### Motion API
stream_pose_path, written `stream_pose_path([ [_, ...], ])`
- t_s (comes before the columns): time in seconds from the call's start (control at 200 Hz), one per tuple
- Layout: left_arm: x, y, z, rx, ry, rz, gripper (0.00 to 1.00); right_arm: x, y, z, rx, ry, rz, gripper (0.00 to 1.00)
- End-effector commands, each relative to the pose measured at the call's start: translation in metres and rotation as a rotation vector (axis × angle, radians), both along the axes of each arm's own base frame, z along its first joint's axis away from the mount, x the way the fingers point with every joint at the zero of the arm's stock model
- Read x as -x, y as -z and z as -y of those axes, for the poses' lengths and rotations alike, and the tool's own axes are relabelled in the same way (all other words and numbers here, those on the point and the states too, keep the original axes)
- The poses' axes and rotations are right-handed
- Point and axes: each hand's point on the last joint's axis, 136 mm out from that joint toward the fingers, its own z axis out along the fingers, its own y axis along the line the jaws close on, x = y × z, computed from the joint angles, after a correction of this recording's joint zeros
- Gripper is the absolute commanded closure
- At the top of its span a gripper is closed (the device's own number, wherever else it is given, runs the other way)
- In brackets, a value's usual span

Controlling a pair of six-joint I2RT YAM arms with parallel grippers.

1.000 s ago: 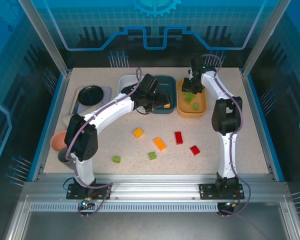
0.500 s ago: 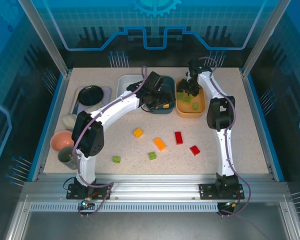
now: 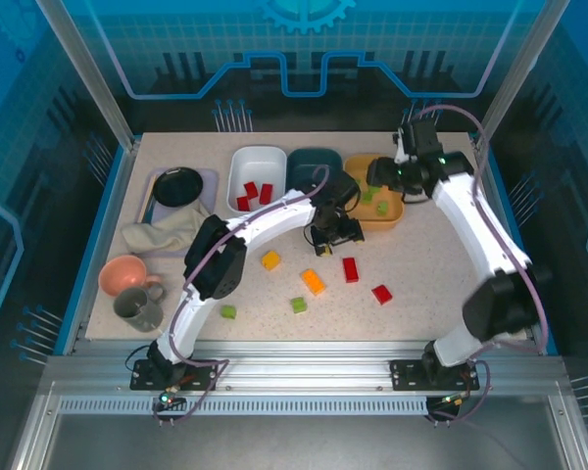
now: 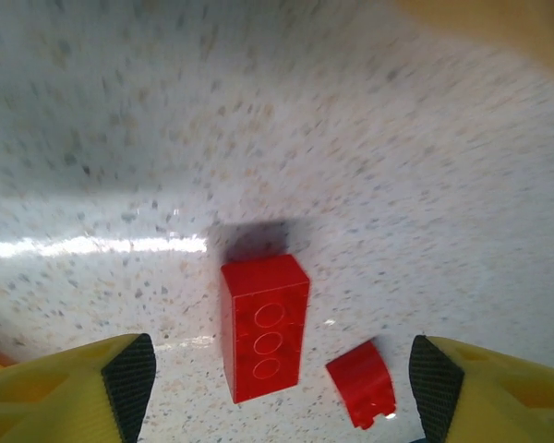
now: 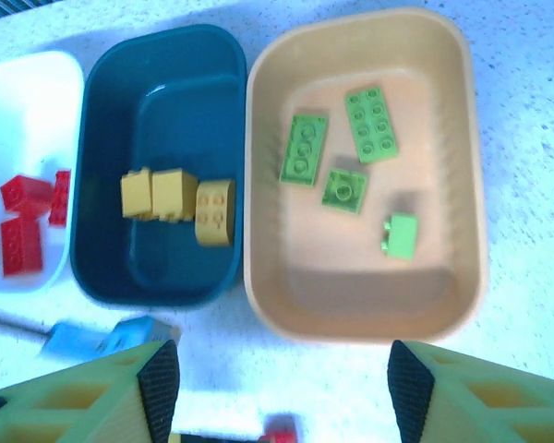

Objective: Sort the legos into containers by color

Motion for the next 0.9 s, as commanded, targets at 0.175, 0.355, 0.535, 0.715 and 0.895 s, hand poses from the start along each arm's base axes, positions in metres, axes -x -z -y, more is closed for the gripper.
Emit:
stream_pose_path([
  [0.175,0.035,0.024,0.019,-0.044,-0.022,-0.174,0.21,0.099,0.041,0.011,-0.005,0.005,-0.061,0.32],
  [0.355,0.042,0.037,0.020,-0.110,-0.017,-0.194,0.27,0.123,0.041,0.018,0.001,0.002,-0.061,0.31],
  [0.535,0.043,0.046,0.019,-0.152,-0.028,-0.177,0.40,0.132,0.042,0.020,-0.004,0.000,-0.056,0.31],
  [0.715,0.044,0.052,0.017,-0.181,-0.024,-0.173,0.51,0.139,0.044,0.021,-0.008,-0.005,-0.055,0.31],
  [0.895,0.042,0.051,0.015,-0.203,-0.008,-0.130,0.61,0.146,0.046,0.021,-0.009,-0.022,-0.058,0.31],
])
